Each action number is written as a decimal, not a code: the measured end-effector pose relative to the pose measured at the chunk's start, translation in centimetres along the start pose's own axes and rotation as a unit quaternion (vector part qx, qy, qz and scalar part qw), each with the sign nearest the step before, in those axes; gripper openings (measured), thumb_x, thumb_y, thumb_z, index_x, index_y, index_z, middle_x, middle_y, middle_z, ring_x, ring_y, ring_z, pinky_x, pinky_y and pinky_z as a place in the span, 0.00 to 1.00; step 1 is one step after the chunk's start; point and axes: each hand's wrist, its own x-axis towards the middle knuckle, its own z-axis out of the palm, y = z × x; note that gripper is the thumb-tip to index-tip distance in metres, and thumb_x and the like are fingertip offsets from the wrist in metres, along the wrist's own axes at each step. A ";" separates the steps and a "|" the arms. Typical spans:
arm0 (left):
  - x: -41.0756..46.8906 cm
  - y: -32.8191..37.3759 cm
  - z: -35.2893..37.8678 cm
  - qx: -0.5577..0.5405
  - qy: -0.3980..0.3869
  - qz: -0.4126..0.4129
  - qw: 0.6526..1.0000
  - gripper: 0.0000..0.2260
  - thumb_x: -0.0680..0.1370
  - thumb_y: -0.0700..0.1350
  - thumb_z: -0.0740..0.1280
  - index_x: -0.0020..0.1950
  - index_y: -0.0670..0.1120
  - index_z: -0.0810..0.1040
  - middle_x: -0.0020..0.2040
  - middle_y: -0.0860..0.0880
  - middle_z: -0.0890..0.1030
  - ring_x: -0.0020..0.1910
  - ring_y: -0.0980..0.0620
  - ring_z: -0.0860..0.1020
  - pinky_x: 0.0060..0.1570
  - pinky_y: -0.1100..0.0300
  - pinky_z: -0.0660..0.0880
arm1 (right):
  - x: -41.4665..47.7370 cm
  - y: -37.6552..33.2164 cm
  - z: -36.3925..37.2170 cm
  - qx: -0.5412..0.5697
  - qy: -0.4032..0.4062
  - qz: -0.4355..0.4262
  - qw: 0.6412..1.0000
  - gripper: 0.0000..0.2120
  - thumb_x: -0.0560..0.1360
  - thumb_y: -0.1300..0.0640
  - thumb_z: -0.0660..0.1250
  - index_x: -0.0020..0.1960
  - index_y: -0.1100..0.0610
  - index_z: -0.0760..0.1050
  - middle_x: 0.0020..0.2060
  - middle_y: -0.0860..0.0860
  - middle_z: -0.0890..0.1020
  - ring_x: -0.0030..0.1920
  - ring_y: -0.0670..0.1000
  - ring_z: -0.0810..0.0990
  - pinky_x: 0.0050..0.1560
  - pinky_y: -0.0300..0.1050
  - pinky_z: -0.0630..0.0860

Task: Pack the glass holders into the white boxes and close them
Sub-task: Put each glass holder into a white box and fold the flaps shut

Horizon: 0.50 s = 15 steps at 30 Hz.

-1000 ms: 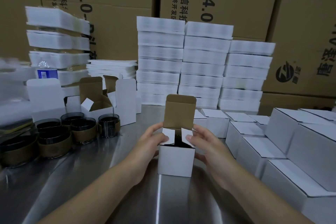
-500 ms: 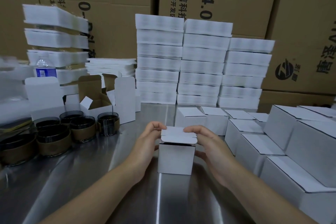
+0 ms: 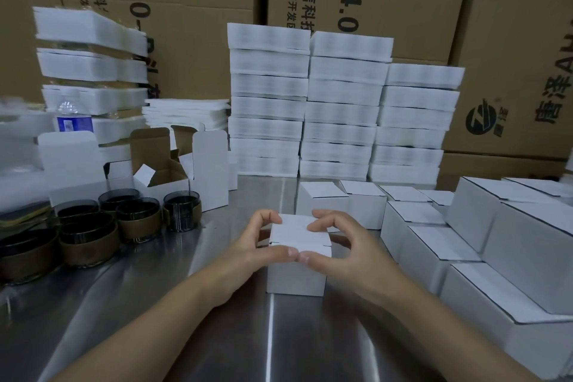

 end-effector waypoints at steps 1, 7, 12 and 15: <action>0.0 0.1 0.0 0.002 -0.008 -0.002 1.000 0.26 0.58 0.54 0.75 0.52 0.57 0.71 0.58 0.51 0.76 0.56 0.57 0.76 0.51 0.66 0.71 | 0.1 0.0 -0.2 -0.006 -0.002 -0.001 1.000 0.19 0.60 0.38 0.77 0.47 0.37 0.73 0.56 0.25 0.71 0.56 0.30 0.72 0.58 0.35 0.71; 0.0 0.3 -0.1 0.015 -0.001 0.001 1.000 0.27 0.59 0.47 0.77 0.54 0.52 0.71 0.57 0.50 0.78 0.54 0.58 0.77 0.49 0.69 0.72 | 0.4 0.1 -0.4 -0.038 0.005 -0.030 0.999 0.23 0.55 0.35 0.73 0.49 0.36 0.76 0.54 0.28 0.75 0.58 0.36 0.75 0.62 0.40 0.72; 0.0 0.5 0.2 0.032 -0.005 0.004 0.999 0.29 0.62 0.43 0.77 0.60 0.56 0.72 0.57 0.53 0.78 0.54 0.60 0.78 0.49 0.67 0.74 | 0.4 -0.1 -0.4 -0.050 0.031 -0.043 0.997 0.22 0.60 0.31 0.69 0.53 0.28 0.74 0.53 0.30 0.78 0.57 0.37 0.76 0.59 0.39 0.73; 0.0 0.6 0.3 0.037 -0.004 0.001 0.999 0.32 0.61 0.42 0.78 0.61 0.58 0.72 0.58 0.52 0.78 0.54 0.59 0.78 0.50 0.65 0.75 | 0.4 -0.4 -0.3 -0.040 0.038 -0.055 0.997 0.16 0.66 0.36 0.70 0.53 0.32 0.77 0.54 0.33 0.79 0.58 0.35 0.75 0.61 0.38 0.71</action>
